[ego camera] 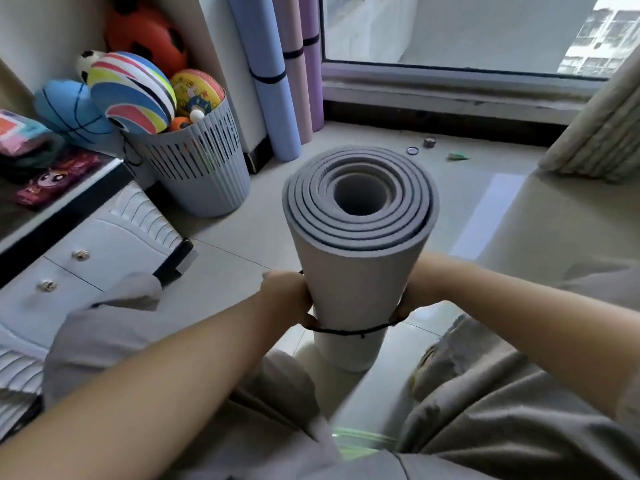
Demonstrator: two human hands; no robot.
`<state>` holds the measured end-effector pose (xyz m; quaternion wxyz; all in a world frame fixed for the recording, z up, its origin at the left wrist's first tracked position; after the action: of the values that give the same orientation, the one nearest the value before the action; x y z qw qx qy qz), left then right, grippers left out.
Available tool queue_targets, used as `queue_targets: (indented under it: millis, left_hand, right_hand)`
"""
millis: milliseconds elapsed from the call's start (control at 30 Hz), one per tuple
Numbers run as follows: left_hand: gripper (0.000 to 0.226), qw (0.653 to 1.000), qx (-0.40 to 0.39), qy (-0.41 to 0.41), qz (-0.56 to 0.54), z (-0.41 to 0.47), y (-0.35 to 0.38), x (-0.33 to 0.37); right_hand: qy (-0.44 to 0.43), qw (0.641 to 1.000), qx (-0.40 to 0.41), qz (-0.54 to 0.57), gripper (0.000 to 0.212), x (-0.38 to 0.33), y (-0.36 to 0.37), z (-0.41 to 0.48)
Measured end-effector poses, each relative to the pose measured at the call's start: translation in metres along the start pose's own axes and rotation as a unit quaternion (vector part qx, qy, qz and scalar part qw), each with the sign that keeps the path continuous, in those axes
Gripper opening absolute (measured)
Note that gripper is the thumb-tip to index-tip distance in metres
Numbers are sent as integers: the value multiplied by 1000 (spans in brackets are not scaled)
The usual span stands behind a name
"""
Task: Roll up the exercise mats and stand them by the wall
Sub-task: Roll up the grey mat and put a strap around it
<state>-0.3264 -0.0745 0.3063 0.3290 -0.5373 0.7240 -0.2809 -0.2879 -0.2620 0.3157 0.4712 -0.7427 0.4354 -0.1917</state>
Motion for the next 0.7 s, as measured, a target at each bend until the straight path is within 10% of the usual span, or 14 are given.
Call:
queue_targets:
  millis: [367,700]
  left_hand:
    - [38,988,73,128,50,-28,9,16]
    - [27,979,119,152,-62,-19,-3,30]
  right_hand:
    - [6,1000,26,1,90,11,-4,41]
    - [-41,999,12,-32,65,26,0,33]
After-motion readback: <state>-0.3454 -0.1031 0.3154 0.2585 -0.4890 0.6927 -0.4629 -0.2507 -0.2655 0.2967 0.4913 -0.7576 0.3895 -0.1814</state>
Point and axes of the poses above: each hand's wrist, its own z-axis towards the middle knuckle, its own y-axis out of the palm, x = y × z, the point moved 3 cm from there along z, towards the middle knuckle, and after that the axes turned 3 degrees about x, right-handed, at the moved point
